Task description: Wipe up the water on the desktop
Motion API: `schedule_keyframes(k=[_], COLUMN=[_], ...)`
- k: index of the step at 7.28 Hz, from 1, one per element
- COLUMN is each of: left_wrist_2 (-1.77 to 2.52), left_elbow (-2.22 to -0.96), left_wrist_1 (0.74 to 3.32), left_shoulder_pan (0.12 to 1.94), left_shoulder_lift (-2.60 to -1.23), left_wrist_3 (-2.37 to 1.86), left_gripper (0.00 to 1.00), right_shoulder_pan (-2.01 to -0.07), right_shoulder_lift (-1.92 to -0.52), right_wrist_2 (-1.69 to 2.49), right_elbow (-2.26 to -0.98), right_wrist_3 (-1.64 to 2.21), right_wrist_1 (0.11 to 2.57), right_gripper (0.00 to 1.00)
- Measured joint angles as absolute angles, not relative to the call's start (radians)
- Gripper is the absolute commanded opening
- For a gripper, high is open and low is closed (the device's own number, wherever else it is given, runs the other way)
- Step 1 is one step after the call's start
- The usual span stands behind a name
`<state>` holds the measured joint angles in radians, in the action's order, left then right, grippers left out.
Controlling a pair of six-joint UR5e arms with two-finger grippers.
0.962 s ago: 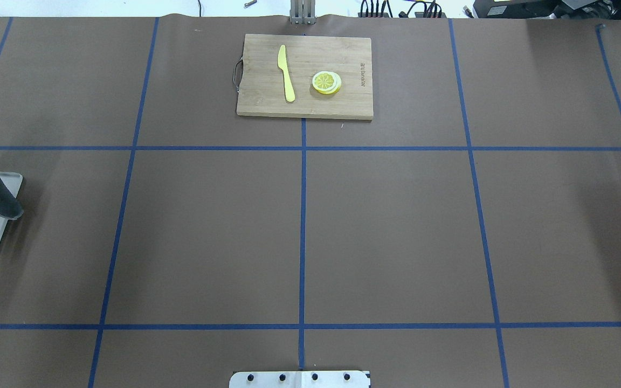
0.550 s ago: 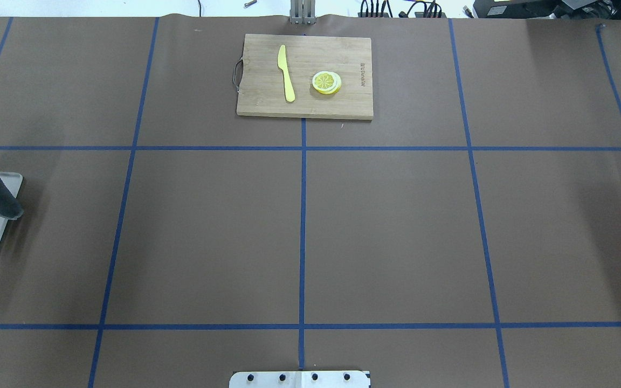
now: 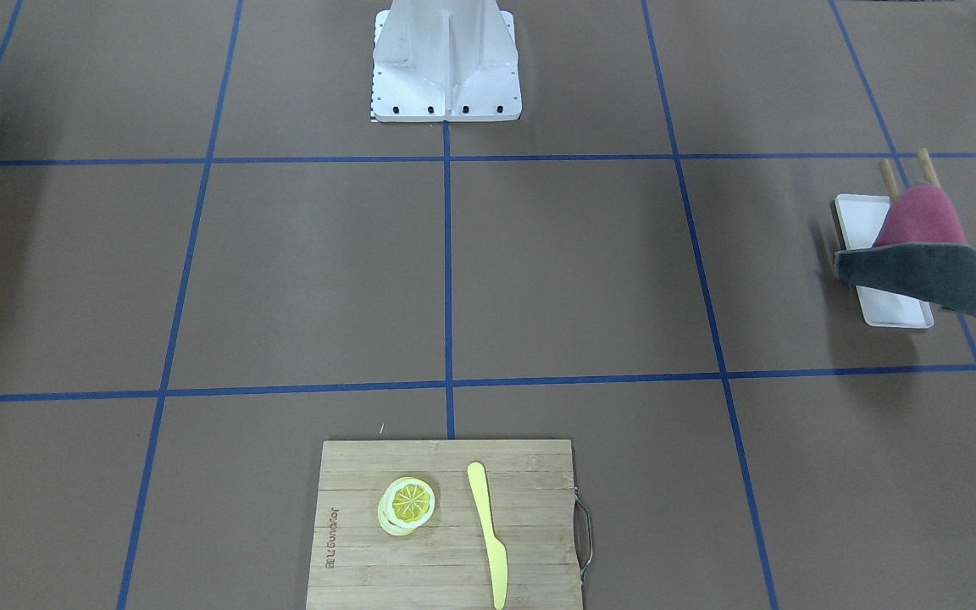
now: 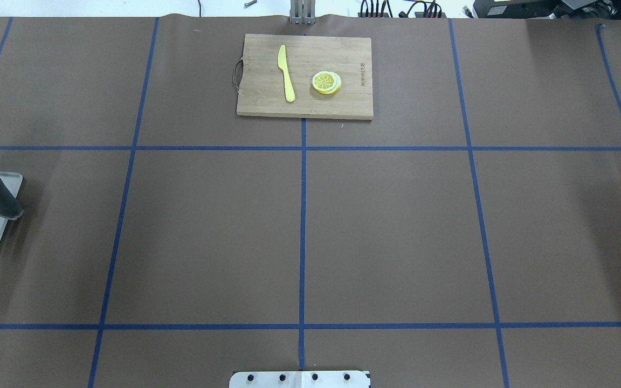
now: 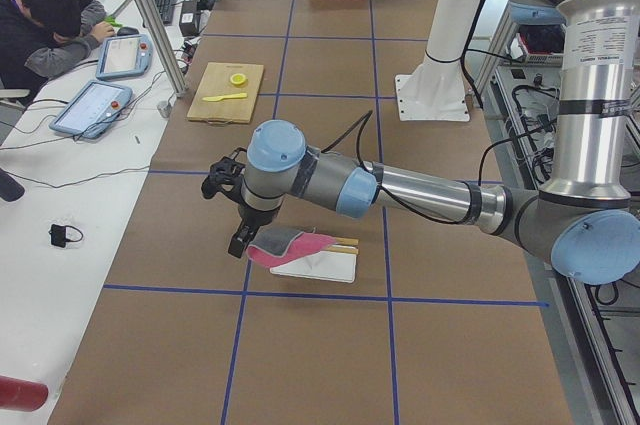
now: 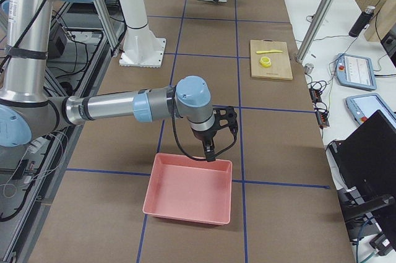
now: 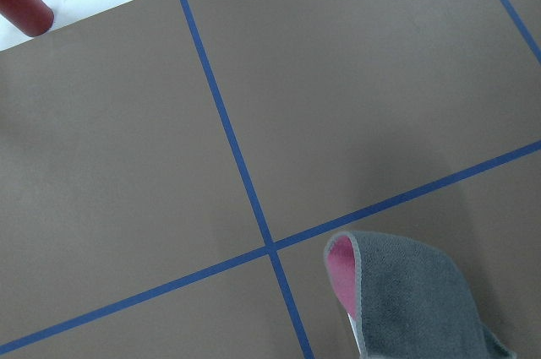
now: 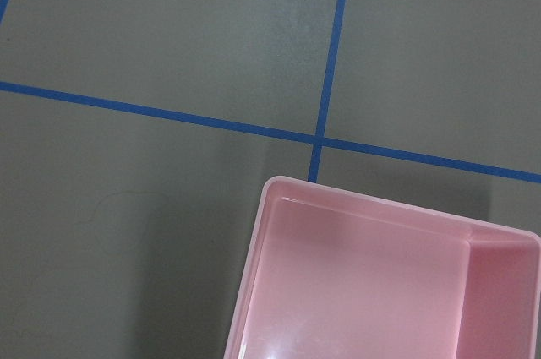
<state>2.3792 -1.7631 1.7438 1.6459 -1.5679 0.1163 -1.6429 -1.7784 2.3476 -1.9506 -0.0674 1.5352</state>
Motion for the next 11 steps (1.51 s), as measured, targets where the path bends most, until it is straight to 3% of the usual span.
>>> schedule_keyframes(k=[3, 7, 8, 10, 11], left_wrist_2=[2.511, 2.445, 2.435, 2.467, 2.497], left_elbow=[-1.629, -1.46, -1.45, -1.441, -1.44], left_wrist_1=[1.819, 2.241, 2.317, 2.395, 2.41], left_shoulder_pan=[1.638, 1.492, 1.459, 1.428, 1.423], left_shoulder_lift=[-1.572, -1.527, -1.504, -1.482, -1.479], left_wrist_3=[0.003, -0.346, -0.406, -0.453, -0.463], left_gripper=[0.98, 0.98, 0.95, 0.77, 0.77], right_shoulder_pan=[-1.643, -1.643, -1.643, -1.643, -1.643], right_shoulder_lift=[-1.782, -1.783, -1.784, -1.784, -1.784], right_wrist_2=[2.35, 2.35, 2.35, 2.35, 2.35], right_elbow=[-1.952, -1.952, -1.953, -1.953, -1.953], right_wrist_3=[-0.062, -0.063, -0.063, -0.063, -0.063], right_wrist_1=[1.534, 1.532, 1.532, 1.532, 1.532], right_gripper=[1.0, 1.0, 1.0, 1.0, 1.0])
